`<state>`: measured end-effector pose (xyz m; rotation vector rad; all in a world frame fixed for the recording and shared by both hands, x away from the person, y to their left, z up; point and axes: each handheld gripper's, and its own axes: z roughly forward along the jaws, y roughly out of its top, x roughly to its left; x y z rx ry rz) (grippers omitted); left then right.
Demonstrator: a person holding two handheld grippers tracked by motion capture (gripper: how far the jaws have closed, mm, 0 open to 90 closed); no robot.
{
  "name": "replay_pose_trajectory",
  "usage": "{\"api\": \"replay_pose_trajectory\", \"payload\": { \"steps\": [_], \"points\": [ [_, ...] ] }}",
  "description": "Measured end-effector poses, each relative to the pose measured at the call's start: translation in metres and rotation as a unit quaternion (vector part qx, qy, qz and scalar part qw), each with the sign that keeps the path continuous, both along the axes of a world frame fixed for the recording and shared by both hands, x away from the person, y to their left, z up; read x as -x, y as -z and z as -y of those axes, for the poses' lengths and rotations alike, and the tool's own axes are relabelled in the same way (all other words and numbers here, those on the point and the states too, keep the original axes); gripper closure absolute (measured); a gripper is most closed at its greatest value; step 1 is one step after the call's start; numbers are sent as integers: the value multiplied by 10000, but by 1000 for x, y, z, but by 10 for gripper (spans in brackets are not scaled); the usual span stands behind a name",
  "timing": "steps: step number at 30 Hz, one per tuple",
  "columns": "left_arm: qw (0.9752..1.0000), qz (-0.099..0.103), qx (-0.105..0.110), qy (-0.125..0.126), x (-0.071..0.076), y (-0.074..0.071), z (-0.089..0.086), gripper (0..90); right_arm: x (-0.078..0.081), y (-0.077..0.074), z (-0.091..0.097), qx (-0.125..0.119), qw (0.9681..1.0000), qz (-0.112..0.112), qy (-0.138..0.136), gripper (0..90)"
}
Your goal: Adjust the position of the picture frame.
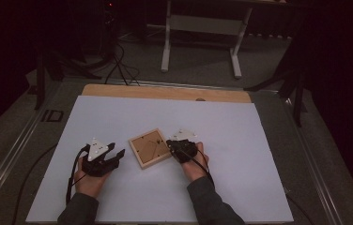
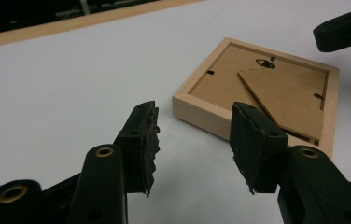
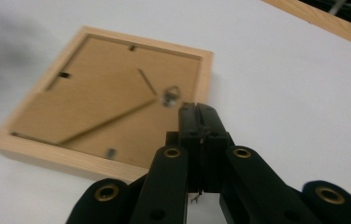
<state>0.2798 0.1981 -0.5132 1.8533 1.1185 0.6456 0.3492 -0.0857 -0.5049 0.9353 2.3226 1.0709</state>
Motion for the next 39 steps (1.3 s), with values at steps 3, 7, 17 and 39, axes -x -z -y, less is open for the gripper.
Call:
{"api": "replay_pose_trajectory", "payload": {
  "steps": [3, 7, 17, 39],
  "points": [
    [9999, -28, -150, 76, -2, 2, 9, 524, -5, 3, 4, 10, 10000, -21, 48, 898],
    [9994, -85, -150, 311, -6, 6, 15, 628, -10, 6, 5, 10, 9999, -107, 77, 898],
    [9978, -527, -222, 334, -19, 17, 21, 824, -15, 13, 7, -68, 9992, -384, -38, 897],
    [9937, -894, -436, 521, -24, 22, 31, 897, -4, 18, 12, 255, 9986, -433, -144, 898]
  ]
}}
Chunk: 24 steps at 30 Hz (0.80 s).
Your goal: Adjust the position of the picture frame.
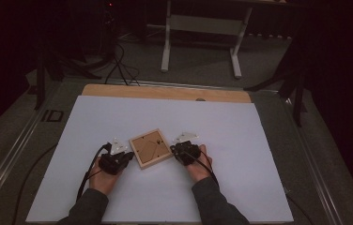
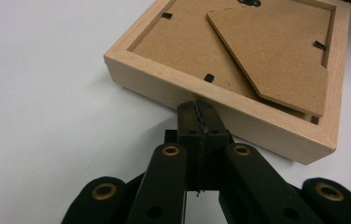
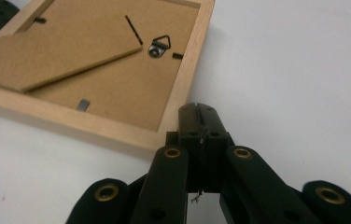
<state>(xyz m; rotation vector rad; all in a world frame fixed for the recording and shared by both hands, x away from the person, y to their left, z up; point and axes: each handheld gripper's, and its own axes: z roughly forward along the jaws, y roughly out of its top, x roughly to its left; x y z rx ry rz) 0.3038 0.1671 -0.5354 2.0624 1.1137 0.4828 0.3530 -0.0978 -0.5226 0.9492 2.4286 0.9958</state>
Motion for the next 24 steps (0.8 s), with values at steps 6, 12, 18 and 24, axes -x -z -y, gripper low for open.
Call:
{"api": "replay_pose_trajectory", "payload": {
  "steps": [6, 12, 18, 24],
  "points": [
    [10000, -40, 30, -28, -4, 0, 4, 898, 4, 0, 3, 74, 10000, 9, -5, 898],
    [10000, -12, -41, 54, -3, 1, 14, 898, 6, -1, 9, 102, 9999, 15, 65, 898],
    [9999, 41, -100, 135, -2, 1, 26, 899, 9, -1, 18, 113, 9998, -5, 161, 898],
    [9993, 81, -241, 284, -2, 1, 37, 899, 16, -1, 29, 91, 9997, -36, 220, 898]
  ]
}}
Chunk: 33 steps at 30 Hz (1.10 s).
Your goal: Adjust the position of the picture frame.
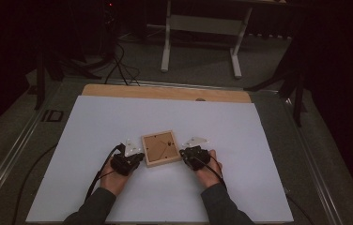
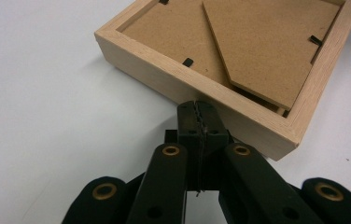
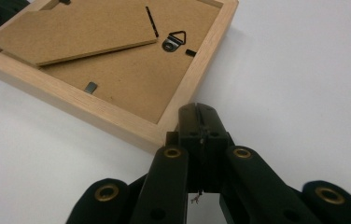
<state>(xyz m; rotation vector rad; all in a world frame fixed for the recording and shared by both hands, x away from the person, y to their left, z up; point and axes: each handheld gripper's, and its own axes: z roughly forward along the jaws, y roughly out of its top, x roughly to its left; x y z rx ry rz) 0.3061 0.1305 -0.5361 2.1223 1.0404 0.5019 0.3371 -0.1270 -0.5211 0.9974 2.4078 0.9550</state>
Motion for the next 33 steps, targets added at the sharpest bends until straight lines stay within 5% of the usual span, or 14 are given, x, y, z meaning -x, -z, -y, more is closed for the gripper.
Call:
{"api": "replay_pose_trajectory", "payload": {
  "steps": [12, 17, 33],
  "points": [
    [10000, -47, -22, 84, -6, -1, 7, 899, 15, 3, 12, -283, 9994, 93, 165, 899],
    [9999, 19, -120, 26, -7, -2, 12, 899, 17, 3, 13, -263, 9994, 130, 199, 899],
    [10000, -16, 34, -80, -10, 0, 20, 899, 17, 4, 20, -269, 9991, 164, 269, 899]
  ]
}}
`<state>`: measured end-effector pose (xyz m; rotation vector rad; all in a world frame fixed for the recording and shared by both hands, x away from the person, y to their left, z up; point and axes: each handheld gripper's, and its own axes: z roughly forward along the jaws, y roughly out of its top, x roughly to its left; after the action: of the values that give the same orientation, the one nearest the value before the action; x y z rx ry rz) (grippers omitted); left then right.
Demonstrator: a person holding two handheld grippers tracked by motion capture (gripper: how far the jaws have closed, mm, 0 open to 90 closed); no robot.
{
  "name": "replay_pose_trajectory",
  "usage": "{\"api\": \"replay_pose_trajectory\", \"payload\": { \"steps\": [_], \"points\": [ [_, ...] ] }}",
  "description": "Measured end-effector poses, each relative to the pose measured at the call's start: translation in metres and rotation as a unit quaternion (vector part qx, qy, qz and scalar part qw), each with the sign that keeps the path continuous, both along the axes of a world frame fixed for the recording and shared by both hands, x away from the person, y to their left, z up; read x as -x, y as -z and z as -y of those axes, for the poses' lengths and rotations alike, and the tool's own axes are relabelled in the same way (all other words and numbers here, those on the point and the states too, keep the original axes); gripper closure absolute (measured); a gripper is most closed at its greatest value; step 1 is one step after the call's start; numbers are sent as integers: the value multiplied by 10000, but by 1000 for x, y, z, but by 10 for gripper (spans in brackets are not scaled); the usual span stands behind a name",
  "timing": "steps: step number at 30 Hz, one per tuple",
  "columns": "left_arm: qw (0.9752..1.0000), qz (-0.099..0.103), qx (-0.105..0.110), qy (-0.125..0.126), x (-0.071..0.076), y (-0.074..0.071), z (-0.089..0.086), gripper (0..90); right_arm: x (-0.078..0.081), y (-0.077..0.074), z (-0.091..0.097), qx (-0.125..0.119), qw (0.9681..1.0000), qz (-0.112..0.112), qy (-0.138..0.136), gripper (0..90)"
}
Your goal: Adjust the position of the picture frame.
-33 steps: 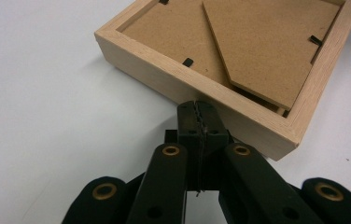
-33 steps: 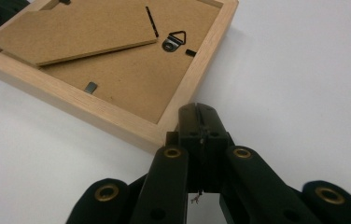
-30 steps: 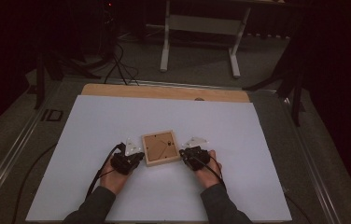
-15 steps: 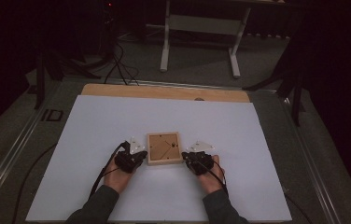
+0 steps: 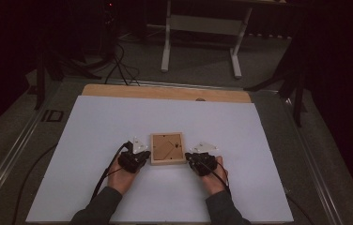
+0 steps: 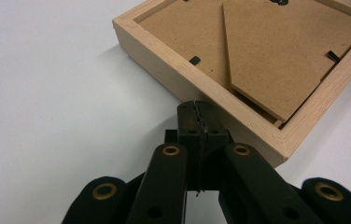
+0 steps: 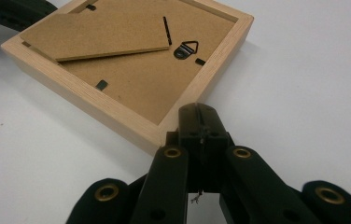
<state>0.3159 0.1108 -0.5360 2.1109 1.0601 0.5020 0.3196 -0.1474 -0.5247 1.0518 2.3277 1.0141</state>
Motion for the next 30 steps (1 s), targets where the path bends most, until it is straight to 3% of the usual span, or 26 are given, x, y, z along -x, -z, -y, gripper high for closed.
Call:
{"api": "replay_pose_trajectory", "payload": {
  "steps": [20, 26, 30],
  "points": [
    [9998, 51, 121, -172, -7, 2, 7, 895, 0, 1, 2, 15, 9998, 135, 161, 898],
    [9995, 104, 216, -221, -7, -1, 1, 777, 5, -4, 0, -2, 9994, 328, 57, 897],
    [9989, 182, 363, -215, -5, -6, 0, 704, 8, -7, 2, -172, 9993, 320, -11, 897]
  ]
}}
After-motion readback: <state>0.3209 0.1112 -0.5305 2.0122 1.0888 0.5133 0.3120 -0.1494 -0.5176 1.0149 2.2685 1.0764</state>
